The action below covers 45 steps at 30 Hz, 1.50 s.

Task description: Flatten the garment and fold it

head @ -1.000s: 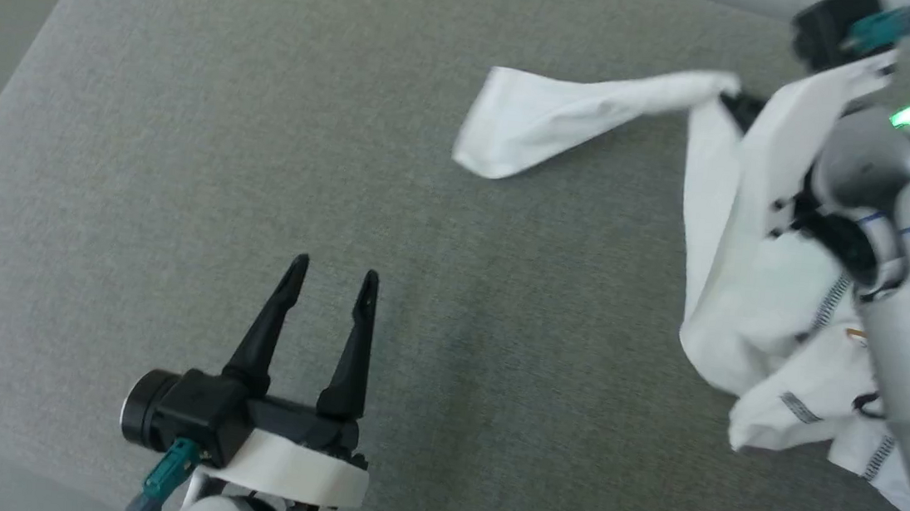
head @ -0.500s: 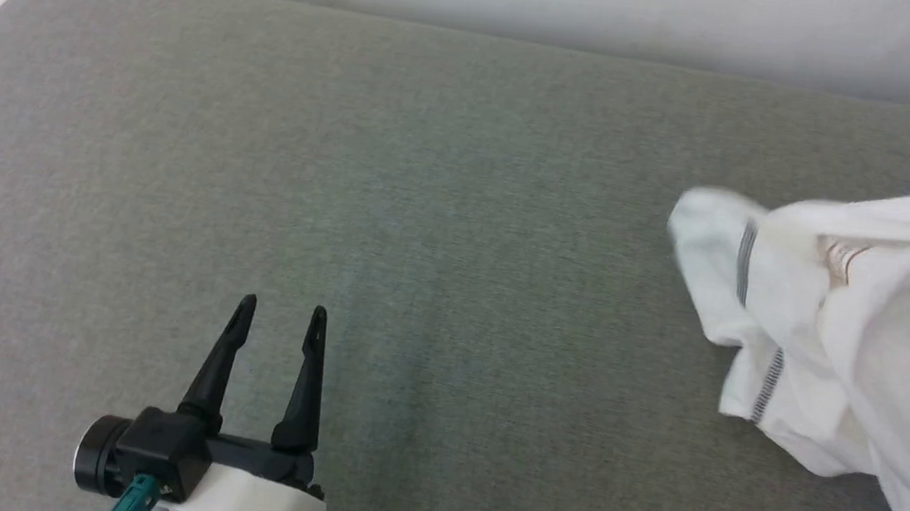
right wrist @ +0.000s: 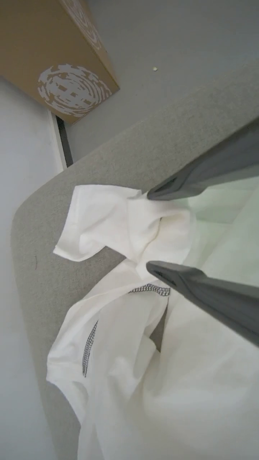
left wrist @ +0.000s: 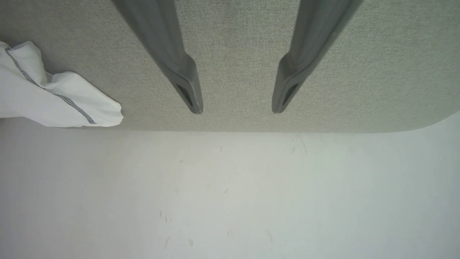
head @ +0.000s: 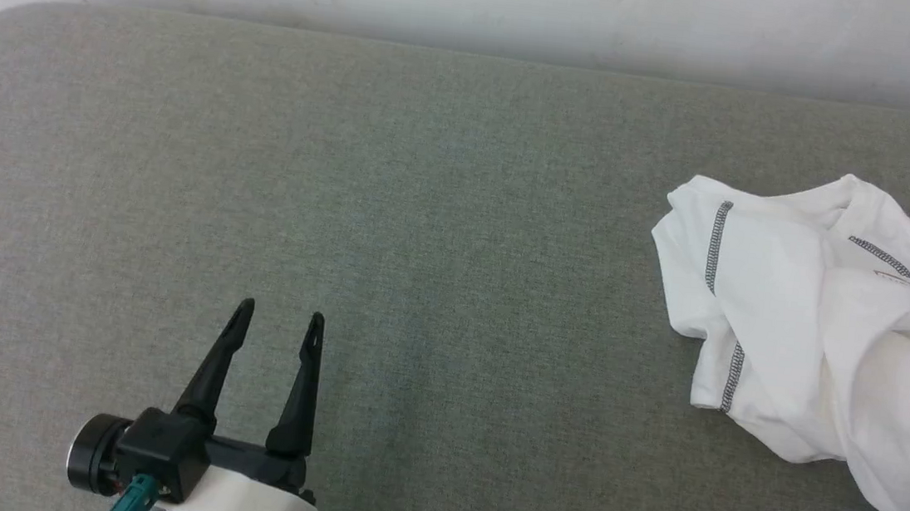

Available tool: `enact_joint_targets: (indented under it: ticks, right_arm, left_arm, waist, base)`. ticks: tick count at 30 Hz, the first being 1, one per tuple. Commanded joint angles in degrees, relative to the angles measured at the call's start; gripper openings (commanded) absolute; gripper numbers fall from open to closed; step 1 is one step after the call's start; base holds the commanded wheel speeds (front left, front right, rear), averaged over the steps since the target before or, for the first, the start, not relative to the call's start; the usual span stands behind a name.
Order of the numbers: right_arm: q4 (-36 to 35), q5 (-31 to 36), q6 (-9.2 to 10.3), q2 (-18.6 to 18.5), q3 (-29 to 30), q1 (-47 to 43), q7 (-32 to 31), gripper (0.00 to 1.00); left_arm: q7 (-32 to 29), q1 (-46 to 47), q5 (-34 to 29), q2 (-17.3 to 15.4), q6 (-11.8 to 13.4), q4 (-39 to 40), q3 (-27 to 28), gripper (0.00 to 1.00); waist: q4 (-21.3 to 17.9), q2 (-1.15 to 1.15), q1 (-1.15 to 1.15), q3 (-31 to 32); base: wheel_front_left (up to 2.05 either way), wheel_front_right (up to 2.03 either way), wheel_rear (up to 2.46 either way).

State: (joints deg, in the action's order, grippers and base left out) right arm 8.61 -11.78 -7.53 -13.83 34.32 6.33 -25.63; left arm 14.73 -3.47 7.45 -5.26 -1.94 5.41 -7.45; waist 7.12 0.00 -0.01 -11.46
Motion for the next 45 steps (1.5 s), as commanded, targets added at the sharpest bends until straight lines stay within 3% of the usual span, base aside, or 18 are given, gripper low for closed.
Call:
enact_joint_targets:
  ticks: [1, 7, 15, 19, 24, 32, 33, 34, 35, 40, 45]
  right_arm:
    - [-0.98, 0.11, 0.04, -0.31, -2.68, 2.25, 1.46, 1.0]
    - [-8.04, -3.2, 0.04, -2.04, -12.11, 5.77, 1.34, 1.0]
    - [-19.42, -8.02, 0.04, -1.16, -29.63, 9.86, -11.99, 1.0]
    - [-18.08, -8.75, 0.04, -2.23, -36.23, 10.39, -20.4, 1.0]
    - [-13.86, -6.25, 0.04, -4.66, -39.92, 9.7, -29.29, 1.0]
    - [-9.78, -4.33, 0.04, -7.77, -42.07, 7.98, -35.94, 1.0]
    - [-9.32, -4.07, 0.04, -7.92, -42.12, 7.96, -35.91, 0.6]
    - [-8.84, -3.96, 0.04, -7.91, -42.1, 7.97, -35.67, 0.27]
    - [-8.33, -3.86, 0.04, -7.77, -41.97, 8.0, -35.34, 0.0]
    - [-7.58, -4.44, 0.04, -6.21, -42.13, 9.07, -31.7, 0.0]
    - [-8.9, -8.35, 0.04, -1.22, -42.94, 14.08, -27.13, 0.0]
  left_arm:
    - [0.27, -0.19, -0.18, -0.4, -0.2, -0.19, 0.07, 1.0]
    - [0.27, -0.44, 0.17, -0.28, 0.08, -0.18, -0.28, 1.0]
    - [0.27, -0.25, 1.22, 0.65, 0.31, -0.74, -1.56, 1.0]
    - [0.27, 0.22, 1.69, 1.09, 0.37, -1.05, -2.1, 1.0]
    - [0.27, 0.87, 2.06, 1.49, 0.31, -1.48, -2.69, 1.0]
    - [0.27, 1.92, 2.53, 1.94, 0.16, -1.98, -3.21, 1.0]
    - [0.27, 2.06, 2.6, 1.99, 0.15, -2.03, -3.28, 1.0]
    - [0.27, 2.18, 2.66, 2.03, 0.16, -2.1, -3.33, 1.0]
    - [0.27, 2.27, 2.72, 2.07, 0.19, -2.2, -3.36, 1.0]
    - [0.27, 2.07, 2.92, 2.2, 0.4, -2.94, -3.38, 1.0]
    - [0.27, 1.52, 2.65, 2.25, 0.44, -3.31, -2.89, 1.0]
  waist:
    - [0.0, 0.0, 0.01, 0.52]
    - [0.42, 0.0, 0.01, 1.15]
    - [2.78, 0.0, 0.01, 1.08]
    - [4.92, 0.0, 0.01, 0.52]
    - [8.03, 0.0, 0.01, -0.69]
    - [11.42, 0.0, 0.01, -2.98]
    - [11.61, 0.0, 0.01, -3.21]
    - [11.7, 0.0, 0.01, -3.33]
    - [11.73, 0.0, 0.01, -3.38]
    - [10.92, 0.0, 0.01, -1.94]
    - [9.32, 0.0, 0.01, 1.14]
  base:
    - [0.0, 0.0, 0.0]
    - [0.0, 0.0, 0.0]
    - [0.0, 0.0, 0.0]
    - [0.0, 0.0, 0.0]
    - [0.0, 0.0, 0.0]
    - [0.0, 0.0, 0.0]
    - [0.0, 0.0, 0.0]
    - [0.0, 0.0, 0.0]
    - [0.0, 0.0, 0.0]
    - [0.0, 0.0, 0.0]
    - [0.0, 0.0, 0.0]
